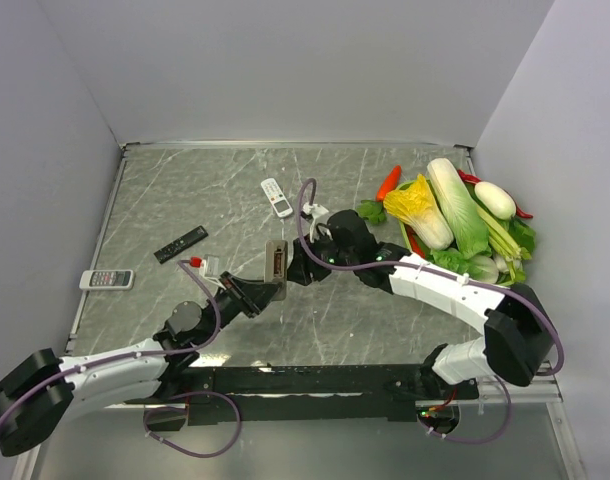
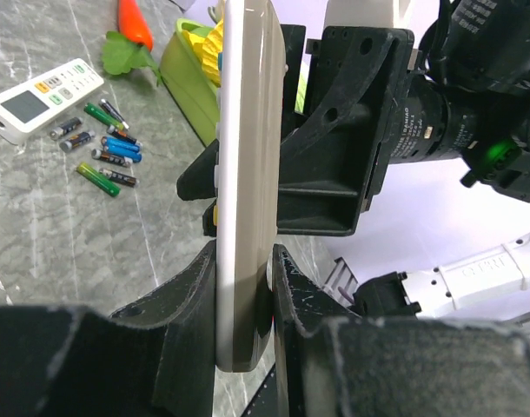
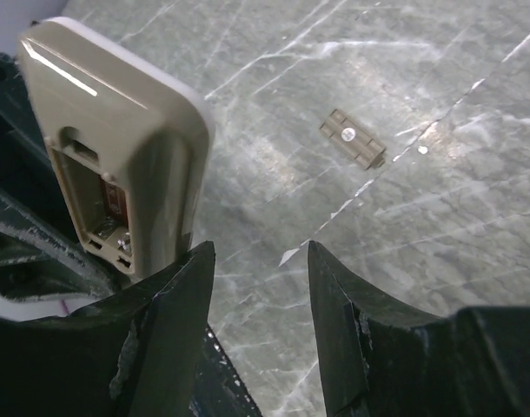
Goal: Load the batteries into the remote control
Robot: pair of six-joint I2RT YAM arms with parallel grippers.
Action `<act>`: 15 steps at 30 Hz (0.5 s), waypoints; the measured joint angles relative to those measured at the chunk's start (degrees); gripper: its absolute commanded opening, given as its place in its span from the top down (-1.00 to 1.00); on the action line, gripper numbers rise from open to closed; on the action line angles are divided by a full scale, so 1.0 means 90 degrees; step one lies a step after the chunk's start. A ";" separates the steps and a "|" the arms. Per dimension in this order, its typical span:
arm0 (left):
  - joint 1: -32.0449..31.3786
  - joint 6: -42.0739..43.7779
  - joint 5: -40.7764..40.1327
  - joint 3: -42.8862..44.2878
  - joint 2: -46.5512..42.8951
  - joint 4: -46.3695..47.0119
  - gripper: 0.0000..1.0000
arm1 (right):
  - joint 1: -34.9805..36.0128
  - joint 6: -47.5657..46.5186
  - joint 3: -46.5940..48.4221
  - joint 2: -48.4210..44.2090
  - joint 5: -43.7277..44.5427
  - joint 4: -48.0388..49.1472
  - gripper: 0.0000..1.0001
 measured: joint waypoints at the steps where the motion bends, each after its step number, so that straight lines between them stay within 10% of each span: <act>1: 0.0015 0.0000 0.0000 0.0000 0.0102 0.0102 0.97 | 0.0024 -0.0032 0.0063 0.0041 0.0095 -0.0078 -0.11; 15: 0.0000 -0.0066 0.0104 -0.0002 0.0410 0.0240 0.97 | 0.0070 -0.0663 0.0206 0.0114 0.1030 -0.0566 -0.01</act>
